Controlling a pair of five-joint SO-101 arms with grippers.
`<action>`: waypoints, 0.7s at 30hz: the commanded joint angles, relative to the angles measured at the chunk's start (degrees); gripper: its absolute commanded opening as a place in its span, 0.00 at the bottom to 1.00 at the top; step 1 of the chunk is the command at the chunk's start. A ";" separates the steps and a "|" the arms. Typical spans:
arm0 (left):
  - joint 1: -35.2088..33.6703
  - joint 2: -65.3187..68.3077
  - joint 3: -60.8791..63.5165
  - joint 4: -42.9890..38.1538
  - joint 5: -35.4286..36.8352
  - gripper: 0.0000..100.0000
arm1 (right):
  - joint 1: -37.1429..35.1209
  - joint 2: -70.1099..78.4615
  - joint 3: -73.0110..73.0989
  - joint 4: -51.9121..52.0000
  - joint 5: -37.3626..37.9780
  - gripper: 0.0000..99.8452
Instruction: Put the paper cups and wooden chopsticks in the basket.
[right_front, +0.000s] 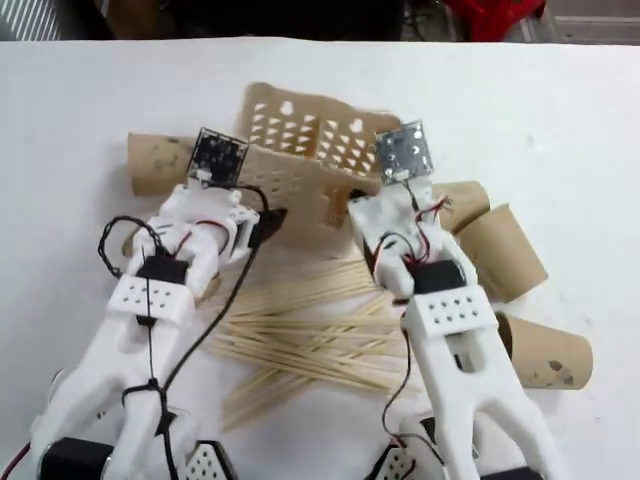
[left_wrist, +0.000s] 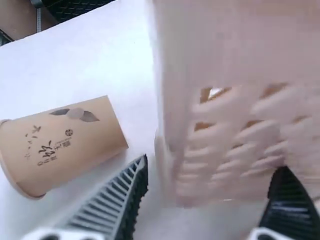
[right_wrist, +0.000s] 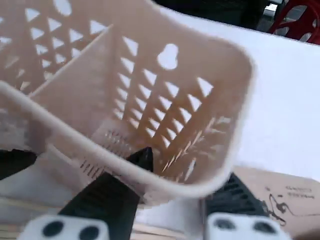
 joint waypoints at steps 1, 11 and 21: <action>-0.40 -0.31 0.35 -1.67 0.35 0.37 | 0.04 -3.82 -0.09 4.88 0.79 0.26; -0.48 -0.48 0.62 -1.67 0.70 0.37 | -5.58 -0.84 -0.09 9.80 12.48 0.26; -0.84 -0.48 0.35 -1.58 0.70 0.37 | -4.26 -6.02 -7.30 16.13 13.54 0.26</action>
